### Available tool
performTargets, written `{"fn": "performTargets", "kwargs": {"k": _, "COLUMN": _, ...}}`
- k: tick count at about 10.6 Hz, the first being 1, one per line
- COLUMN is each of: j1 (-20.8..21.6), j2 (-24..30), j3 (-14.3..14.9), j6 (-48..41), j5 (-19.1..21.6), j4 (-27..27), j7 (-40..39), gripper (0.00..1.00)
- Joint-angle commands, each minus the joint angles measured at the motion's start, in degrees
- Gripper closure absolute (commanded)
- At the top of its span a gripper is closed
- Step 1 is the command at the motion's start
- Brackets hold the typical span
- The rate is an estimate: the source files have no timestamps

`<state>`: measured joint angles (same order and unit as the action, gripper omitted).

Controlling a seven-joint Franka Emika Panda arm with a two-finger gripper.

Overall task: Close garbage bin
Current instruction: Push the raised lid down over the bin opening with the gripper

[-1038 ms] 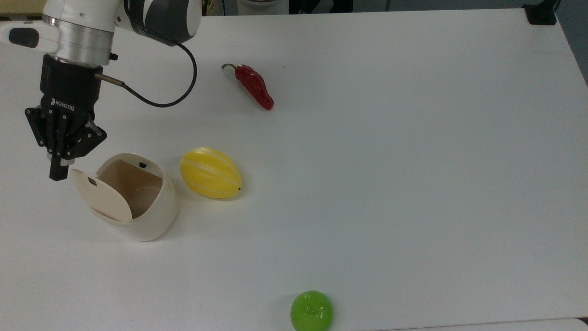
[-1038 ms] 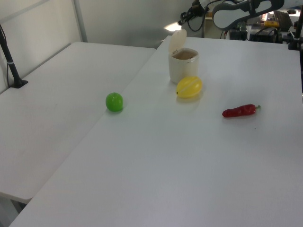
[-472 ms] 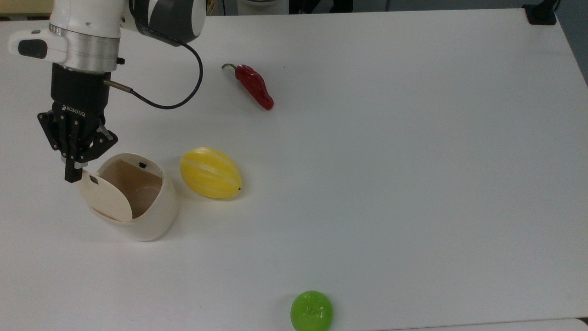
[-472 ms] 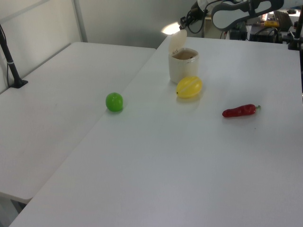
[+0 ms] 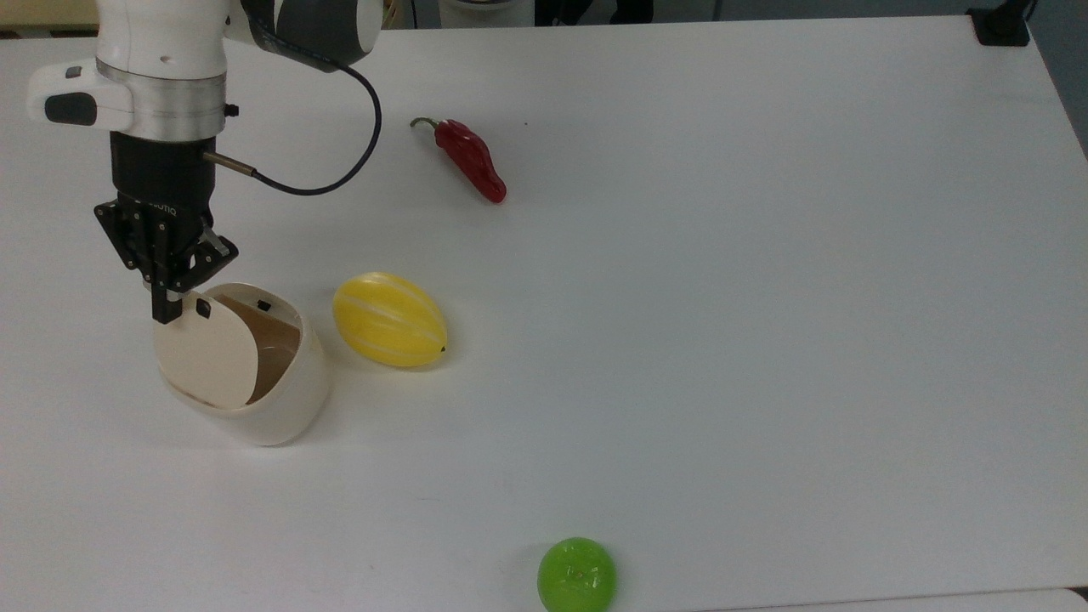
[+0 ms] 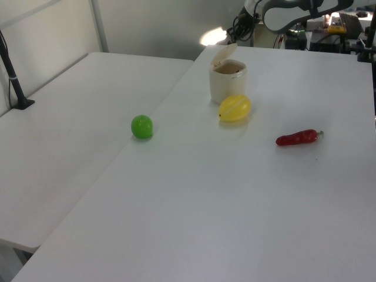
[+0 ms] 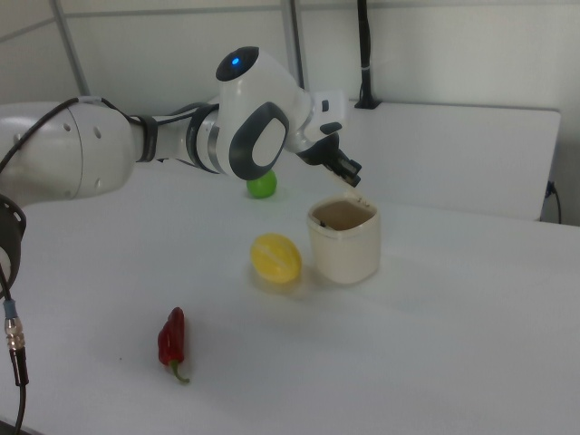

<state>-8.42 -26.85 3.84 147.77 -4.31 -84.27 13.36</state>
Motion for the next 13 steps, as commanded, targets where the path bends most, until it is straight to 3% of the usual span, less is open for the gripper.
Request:
{"fn": "performTargets", "kwargs": {"k": 1, "j1": 1.65, "j2": 2.06, "j3": 0.12, "j6": -5.81, "j5": 0.53, "j4": -0.89, "j7": -0.09, "gripper": 1.0}}
{"fn": "performTargets", "kwargs": {"k": 4, "j1": 2.26, "j2": 1.98, "j3": 0.03, "j6": -11.97, "j5": 0.62, "j4": -1.07, "j7": -2.72, "gripper": 1.0}}
{"fn": "performTargets", "kwargs": {"k": 13, "j1": 2.35, "j2": -0.4, "j3": 0.12, "j6": -11.72, "j5": 0.35, "j4": -1.86, "j7": -3.08, "gripper": 1.0}}
